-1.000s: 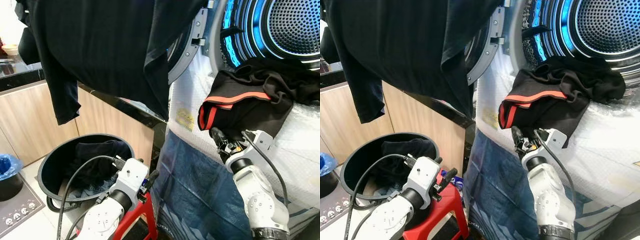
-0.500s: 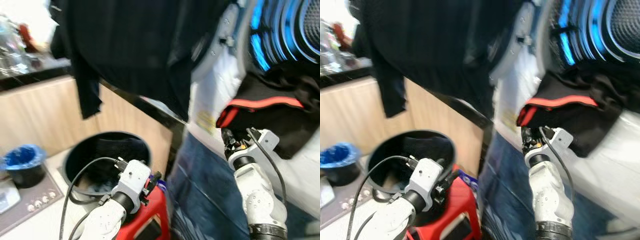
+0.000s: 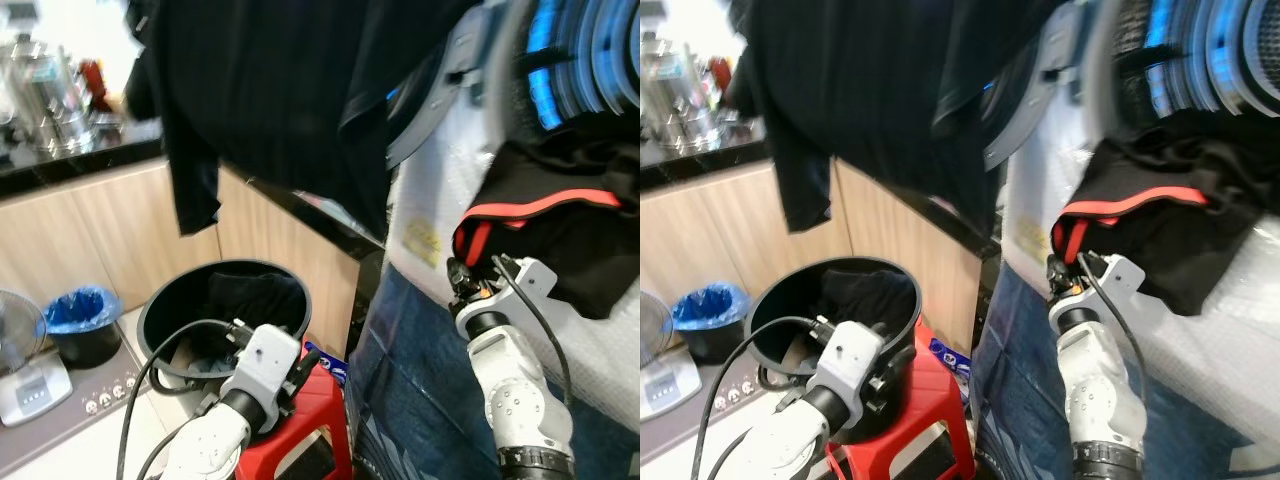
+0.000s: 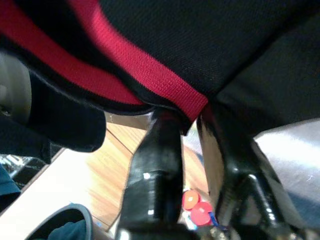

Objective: Clothes washing

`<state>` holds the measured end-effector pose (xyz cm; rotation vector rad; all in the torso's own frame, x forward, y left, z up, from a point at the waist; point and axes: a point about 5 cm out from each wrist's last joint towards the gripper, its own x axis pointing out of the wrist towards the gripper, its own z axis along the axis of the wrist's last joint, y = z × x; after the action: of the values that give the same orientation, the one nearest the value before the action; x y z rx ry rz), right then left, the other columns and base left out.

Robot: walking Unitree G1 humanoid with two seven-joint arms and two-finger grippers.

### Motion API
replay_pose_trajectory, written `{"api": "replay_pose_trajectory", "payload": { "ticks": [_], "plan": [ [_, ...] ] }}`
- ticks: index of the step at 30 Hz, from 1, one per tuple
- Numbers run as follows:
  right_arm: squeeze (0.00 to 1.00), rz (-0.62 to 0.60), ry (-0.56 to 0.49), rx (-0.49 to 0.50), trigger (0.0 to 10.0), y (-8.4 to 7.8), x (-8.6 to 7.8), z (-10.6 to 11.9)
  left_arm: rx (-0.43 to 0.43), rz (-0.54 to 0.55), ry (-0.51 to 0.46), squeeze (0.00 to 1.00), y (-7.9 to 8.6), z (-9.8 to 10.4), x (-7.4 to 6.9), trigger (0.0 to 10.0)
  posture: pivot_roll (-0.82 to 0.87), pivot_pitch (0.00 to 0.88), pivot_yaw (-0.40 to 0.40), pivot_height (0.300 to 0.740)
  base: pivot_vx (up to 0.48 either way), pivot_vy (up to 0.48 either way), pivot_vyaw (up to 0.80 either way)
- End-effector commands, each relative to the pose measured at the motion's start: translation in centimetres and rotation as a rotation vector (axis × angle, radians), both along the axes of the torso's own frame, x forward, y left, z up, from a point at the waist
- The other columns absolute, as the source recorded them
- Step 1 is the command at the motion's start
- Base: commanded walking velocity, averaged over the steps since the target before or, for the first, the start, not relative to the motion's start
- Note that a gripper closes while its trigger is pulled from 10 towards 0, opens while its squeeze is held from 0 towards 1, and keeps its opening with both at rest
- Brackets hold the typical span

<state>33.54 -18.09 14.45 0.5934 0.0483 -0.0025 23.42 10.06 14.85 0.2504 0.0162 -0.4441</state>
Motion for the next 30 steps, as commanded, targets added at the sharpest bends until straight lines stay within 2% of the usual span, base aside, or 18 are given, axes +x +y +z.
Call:
{"api": "replay_pose_trajectory", "payload": {
  "ticks": [1, 4, 5, 6, 7, 12, 14, 16, 18, 23, 30],
  "plan": [
    [0.0, -0.015, -0.012, -0.012, 0.9, -0.7, 0.1, 0.4, 0.007, 0.001, 0.006, 0.0, -0.3, -0.1, 0.0, 10.0, 0.09, 0.0, -0.066, 0.74, 0.0, 0.0, 0.0],
    [0.0, -0.019, -0.007, -0.019, 2.4, -0.8, 0.0, 0.2, 0.009, 0.001, 0.006, 0.0, -0.3, -0.1, 0.0, 10.0, 0.09, 0.0, -0.067, 0.74, 0.0, 0.0, 0.0],
    [0.0, -0.018, -0.006, -0.021, 2.4, -0.8, 0.0, 0.2, 0.01, 0.001, 0.006, 0.0, -0.3, -0.1, 0.0, 10.0, 0.09, 0.0, -0.067, 0.74, 0.0, 0.0, 0.0],
    [0.0, -0.018, -0.004, -0.023, 3.3, -0.9, -0.1, 0.2, 0.01, 0.002, 0.006, 0.0, -0.2, -0.1, 0.0, 10.0, 0.09, 0.0, -0.066, 0.74, 0.0, 0.0, 0.0],
    [0.0, -0.019, -0.002, -0.028, 9.7, -0.9, -0.1, 0.1, 0.01, 0.003, 0.007, 0.0, -0.2, -0.2, 0.0, 10.0, 0.09, 0.0, -0.067, 0.74, 0.0, 0.0, 0.0],
    [0.0, 0.007, -0.011, -0.044, 10.0, -1.0, -0.3, 0.1, 0.012, 0.006, 0.004, 0.0, -0.1, -0.2, 0.0, 10.0, 0.09, 0.0, -0.066, 0.74, 0.0, 0.0, 0.0],
    [0.0, 0.077, -0.088, -0.074, 10.0, -1.0, -0.8, 0.2, 0.011, 0.012, -0.003, 0.0, -0.1, -0.2, 0.1, 10.0, 0.09, 0.0, -0.066, 0.74, 0.0, 0.0, 0.0],
    [0.0, 0.179, -0.227, -0.152, 10.0, -1.0, -2.2, 0.3, 0.044, 0.012, -0.02, 0.0, 0.2, -0.3, 0.3, 10.0, 0.08, 0.0, -0.062, 0.74, 0.0, 0.0, 0.0],
    [0.0, 0.219, -0.269, -0.164, 10.0, -0.9, -2.7, 0.2, 0.056, 0.008, -0.024, 0.0, 0.2, -0.4, 0.3, 10.0, 0.08, 0.0, -0.062, 0.74, 0.0, 0.0, 0.0],
    [0.0, 0.328, -0.282, -0.256, 10.0, -0.7, -4.1, -1.3, 0.095, 0.01, -0.04, 0.0, 0.6, -0.9, 0.7, 10.0, 0.07, 0.0, -0.047, 0.74, 0.0, 0.0, 0.0],
    [0.0, 0.367, -0.292, -0.28, 10.0, -0.9, -5.1, -2.8, 0.198, -0.012, -0.069, 0.0, 1.0, -2.0, 1.4, 10.0, 0.05, 0.0, -0.03, 0.74, 0.0, 0.0, 0.0]
  ]
}}
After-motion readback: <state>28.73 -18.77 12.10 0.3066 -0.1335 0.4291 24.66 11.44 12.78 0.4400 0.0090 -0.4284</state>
